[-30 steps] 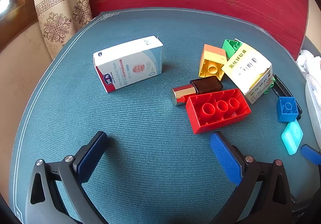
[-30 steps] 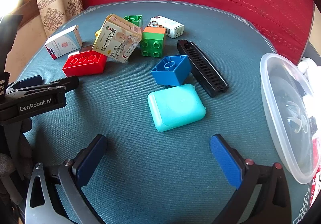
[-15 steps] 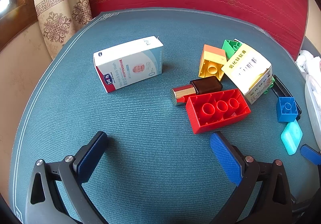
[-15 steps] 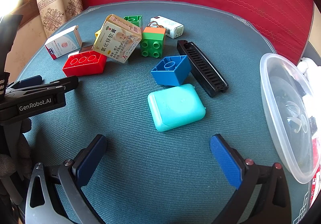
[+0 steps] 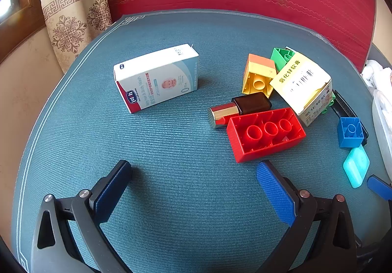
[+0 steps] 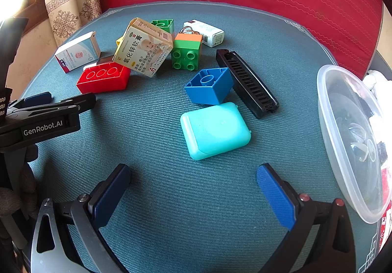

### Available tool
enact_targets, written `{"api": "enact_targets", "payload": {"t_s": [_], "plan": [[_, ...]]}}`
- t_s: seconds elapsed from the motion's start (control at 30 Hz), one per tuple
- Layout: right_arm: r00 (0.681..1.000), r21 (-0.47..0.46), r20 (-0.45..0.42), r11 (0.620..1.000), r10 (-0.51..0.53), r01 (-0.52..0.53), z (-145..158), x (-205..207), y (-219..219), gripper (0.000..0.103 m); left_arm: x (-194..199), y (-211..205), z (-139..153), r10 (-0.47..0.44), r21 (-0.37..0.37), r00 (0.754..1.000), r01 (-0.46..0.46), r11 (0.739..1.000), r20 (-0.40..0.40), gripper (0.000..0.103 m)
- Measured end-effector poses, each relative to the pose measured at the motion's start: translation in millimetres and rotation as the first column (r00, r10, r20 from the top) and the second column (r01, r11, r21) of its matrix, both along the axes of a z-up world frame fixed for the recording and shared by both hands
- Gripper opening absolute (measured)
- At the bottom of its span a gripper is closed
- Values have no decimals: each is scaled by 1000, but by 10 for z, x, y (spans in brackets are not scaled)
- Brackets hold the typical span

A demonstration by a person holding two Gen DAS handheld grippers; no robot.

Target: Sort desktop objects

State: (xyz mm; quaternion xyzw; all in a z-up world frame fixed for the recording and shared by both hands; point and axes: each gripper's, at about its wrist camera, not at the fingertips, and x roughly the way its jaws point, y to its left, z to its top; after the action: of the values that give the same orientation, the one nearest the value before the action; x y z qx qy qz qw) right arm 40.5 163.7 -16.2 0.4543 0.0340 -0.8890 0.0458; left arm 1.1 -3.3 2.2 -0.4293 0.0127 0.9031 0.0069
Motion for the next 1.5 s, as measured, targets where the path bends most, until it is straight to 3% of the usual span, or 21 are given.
{"api": "enact_targets", "payload": {"t_s": [0.3, 0.53, 0.7, 0.97, 1.1, 1.3, 1.5], "plan": [[1000, -3, -1, 1000, 1, -1, -3, 4, 12, 103, 4, 10, -6, 0, 1, 1000, 0, 1000, -1, 103], [1000, -23, -2, 1000, 0, 0, 11, -5, 46, 103, -18, -87, 55, -15, 49, 1000, 15, 999, -13, 103], [1000, -33, -6, 999, -2, 2, 25, 3, 36, 103, -74, -173, 180, -17, -23, 998, 15, 1000, -69, 103], [1000, -121, -27, 993, 2, -5, 75, -5, 121, 103, -267, -366, 408, -38, -60, 990, 30, 998, -136, 103], [999, -168, -43, 986, 15, -22, 104, 5, 148, 98, -472, -441, 404, -61, -98, 988, 47, 994, -139, 103], [998, -206, -53, 978, 23, -34, 127, -5, 171, 85, -613, -512, 334, -107, -87, 985, 96, 992, -135, 103], [999, -224, -49, 975, -5, -6, 148, -40, 263, 81, -728, -587, 233, -143, -48, 981, 138, 989, -133, 103]]}}
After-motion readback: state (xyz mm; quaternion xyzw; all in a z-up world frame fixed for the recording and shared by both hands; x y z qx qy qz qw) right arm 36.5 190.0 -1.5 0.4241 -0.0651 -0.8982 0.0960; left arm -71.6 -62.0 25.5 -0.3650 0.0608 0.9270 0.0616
